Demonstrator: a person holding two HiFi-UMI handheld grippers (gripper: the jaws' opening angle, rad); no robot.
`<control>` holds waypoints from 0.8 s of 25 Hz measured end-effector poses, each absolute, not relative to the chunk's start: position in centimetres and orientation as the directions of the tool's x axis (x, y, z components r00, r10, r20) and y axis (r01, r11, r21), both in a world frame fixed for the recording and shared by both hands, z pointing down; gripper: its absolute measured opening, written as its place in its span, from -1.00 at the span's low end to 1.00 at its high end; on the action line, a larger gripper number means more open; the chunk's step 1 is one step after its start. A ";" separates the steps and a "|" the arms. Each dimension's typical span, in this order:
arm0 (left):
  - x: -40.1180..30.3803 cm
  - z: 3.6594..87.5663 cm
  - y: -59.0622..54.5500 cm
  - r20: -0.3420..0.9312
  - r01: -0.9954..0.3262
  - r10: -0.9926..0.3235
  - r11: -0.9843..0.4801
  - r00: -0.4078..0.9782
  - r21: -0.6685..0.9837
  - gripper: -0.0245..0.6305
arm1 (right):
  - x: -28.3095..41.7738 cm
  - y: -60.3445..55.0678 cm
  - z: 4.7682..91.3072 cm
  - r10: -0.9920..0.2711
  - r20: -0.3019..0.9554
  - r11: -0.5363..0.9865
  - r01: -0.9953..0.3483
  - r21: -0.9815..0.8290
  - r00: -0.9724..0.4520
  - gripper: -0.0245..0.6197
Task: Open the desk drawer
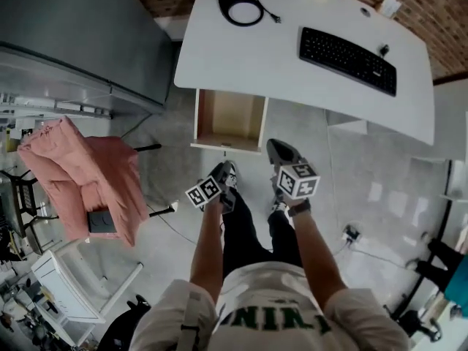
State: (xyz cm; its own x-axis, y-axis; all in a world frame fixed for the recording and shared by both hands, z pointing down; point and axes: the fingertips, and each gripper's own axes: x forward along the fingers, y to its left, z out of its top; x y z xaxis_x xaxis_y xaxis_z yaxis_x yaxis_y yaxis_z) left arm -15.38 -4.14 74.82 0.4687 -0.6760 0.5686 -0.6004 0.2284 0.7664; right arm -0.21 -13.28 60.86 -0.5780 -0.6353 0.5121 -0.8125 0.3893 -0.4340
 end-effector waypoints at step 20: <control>-10.6 31.9 -17.1 0.228 -0.905 -0.888 -0.341 0.398 0.255 -0.75 | 5.3 -21.1 28.9 -0.862 0.158 0.460 -0.874 -0.154 -0.481 -0.91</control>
State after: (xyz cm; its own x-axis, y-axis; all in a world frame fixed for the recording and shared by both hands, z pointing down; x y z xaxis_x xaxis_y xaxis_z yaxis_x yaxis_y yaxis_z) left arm -10.60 -17.07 31.89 0.3985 -0.8885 0.2276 -0.9050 -0.3407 0.2547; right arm 5.30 -21.13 28.87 -0.4814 -0.8621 0.1582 -0.8744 0.4600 -0.1544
